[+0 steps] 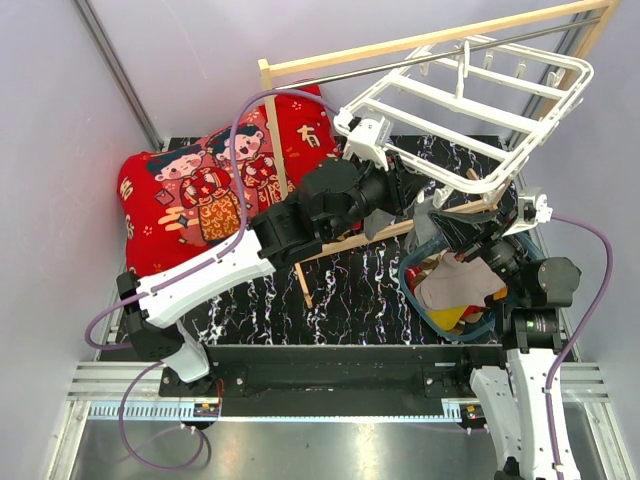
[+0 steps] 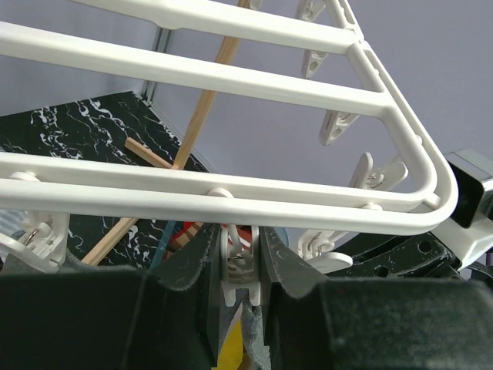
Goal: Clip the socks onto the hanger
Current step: Clamp the sock onto the hanger.
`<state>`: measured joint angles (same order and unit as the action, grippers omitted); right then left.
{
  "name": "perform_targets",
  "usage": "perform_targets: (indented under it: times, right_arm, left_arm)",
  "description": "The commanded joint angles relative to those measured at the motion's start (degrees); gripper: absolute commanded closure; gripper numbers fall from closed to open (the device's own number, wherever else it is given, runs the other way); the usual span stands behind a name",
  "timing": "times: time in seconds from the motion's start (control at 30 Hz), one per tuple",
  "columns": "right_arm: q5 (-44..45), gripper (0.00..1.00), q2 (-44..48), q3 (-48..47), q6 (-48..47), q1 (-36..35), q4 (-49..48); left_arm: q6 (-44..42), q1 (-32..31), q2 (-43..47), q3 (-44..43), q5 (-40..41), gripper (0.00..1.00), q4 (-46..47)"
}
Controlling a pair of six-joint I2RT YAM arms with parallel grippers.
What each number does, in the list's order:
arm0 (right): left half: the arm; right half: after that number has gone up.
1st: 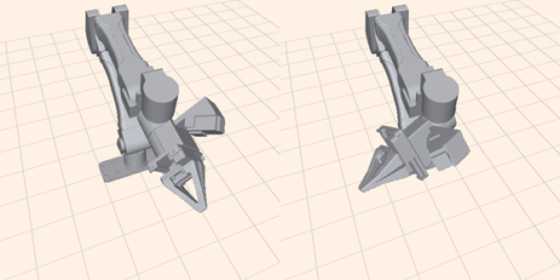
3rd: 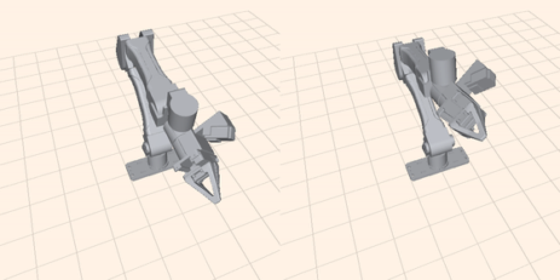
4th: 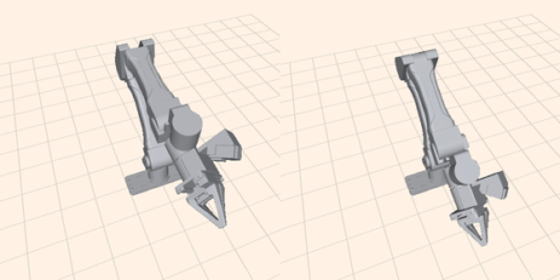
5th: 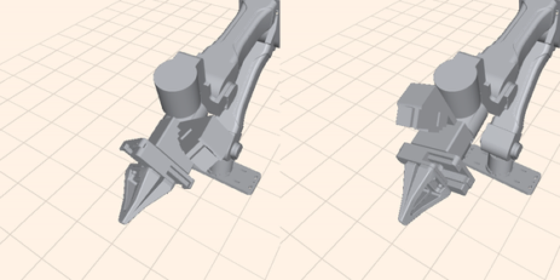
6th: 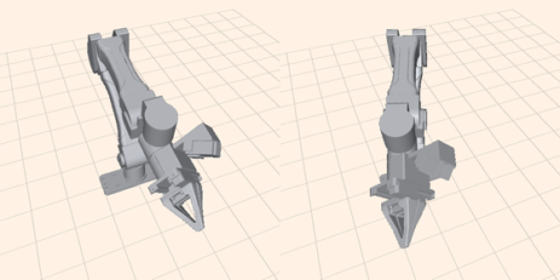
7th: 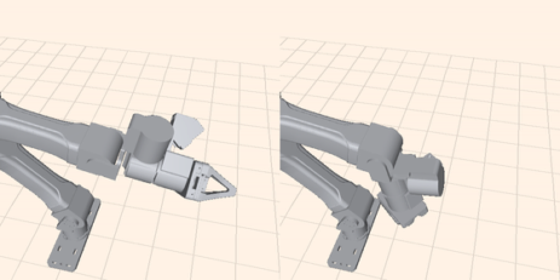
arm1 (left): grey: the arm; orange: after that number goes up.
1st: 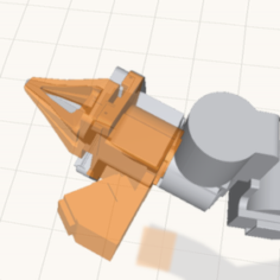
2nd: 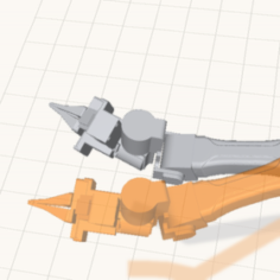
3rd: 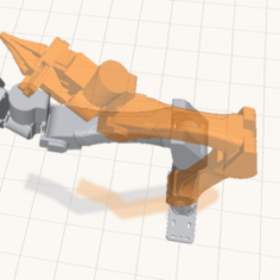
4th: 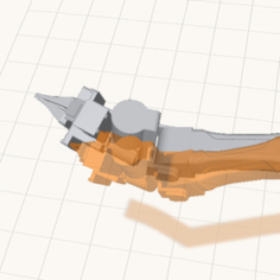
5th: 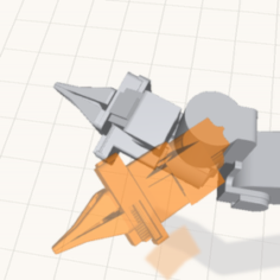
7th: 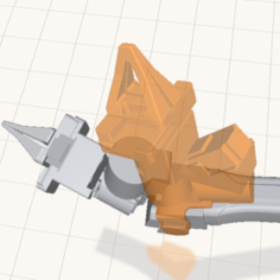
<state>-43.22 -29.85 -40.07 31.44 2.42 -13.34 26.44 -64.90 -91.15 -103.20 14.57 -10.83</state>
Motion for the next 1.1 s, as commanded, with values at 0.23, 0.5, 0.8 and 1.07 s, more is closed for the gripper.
perform_targets:
  times: [0.23,0.5,0.8,1.07]
  right_arm:
    - [-1.43,1.00,-1.44,-2.90,1.16,-0.04,-4.93]
    - [-2.13,1.00,-1.97,-4.22,1.87,-0.04,-6.08]
    - [-2.30,0.99,-2.85,-5.10,2.31,-0.04,-7.13]
    - [-1.95,0.93,-3.20,-5.28,2.31,-0.04,-7.22]
  left_arm:
    - [1.16,0.04,-0.60,-3.33,-3.23,0.89,1.78]
    - [0.46,0.04,-0.95,-3.41,-1.47,0.90,1.08]
    - [0.55,-0.05,-1.13,-3.50,-2.44,0.89,0.90]
    - [0.02,-0.05,-0.08,-3.41,-2.44,0.62,0.90]
